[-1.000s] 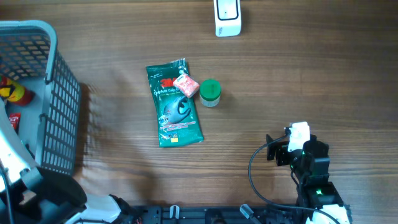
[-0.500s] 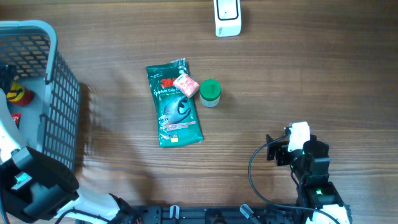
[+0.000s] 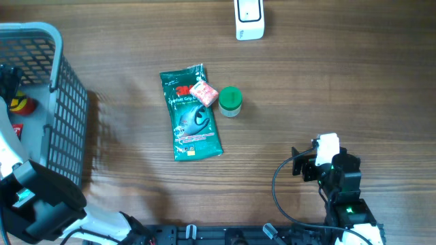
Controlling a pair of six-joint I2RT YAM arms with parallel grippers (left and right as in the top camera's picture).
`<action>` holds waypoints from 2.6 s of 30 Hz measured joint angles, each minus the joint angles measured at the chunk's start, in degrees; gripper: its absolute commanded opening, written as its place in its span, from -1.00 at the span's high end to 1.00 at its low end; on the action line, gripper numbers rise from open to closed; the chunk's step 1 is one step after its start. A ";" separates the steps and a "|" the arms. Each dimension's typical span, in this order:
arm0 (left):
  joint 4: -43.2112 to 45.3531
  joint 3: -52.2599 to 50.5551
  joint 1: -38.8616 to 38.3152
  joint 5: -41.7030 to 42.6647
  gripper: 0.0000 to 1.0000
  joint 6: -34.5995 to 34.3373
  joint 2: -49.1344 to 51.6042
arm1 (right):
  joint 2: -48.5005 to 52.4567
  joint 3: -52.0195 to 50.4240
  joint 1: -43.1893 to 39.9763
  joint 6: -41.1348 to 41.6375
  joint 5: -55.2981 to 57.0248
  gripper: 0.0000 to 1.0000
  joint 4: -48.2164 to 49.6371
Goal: Scan the item barcode
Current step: 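Reach the left gripper into the basket and grasp the red sauce bottle, then carry the red sauce bottle and stand it right of the jar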
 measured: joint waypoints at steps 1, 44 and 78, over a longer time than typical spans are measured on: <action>0.00 0.00 0.00 0.33 -1.00 0.00 0.00 | 0.00 0.00 0.00 0.00 0.00 -0.99 0.00; 20.35 0.22 1.90 -7.02 0.02 17.62 15.47 | 0.00 0.00 0.00 0.00 0.00 -0.99 0.00; 21.90 -0.57 -27.74 24.68 0.09 8.94 -26.80 | 0.00 0.00 0.00 0.00 0.00 -0.99 -0.02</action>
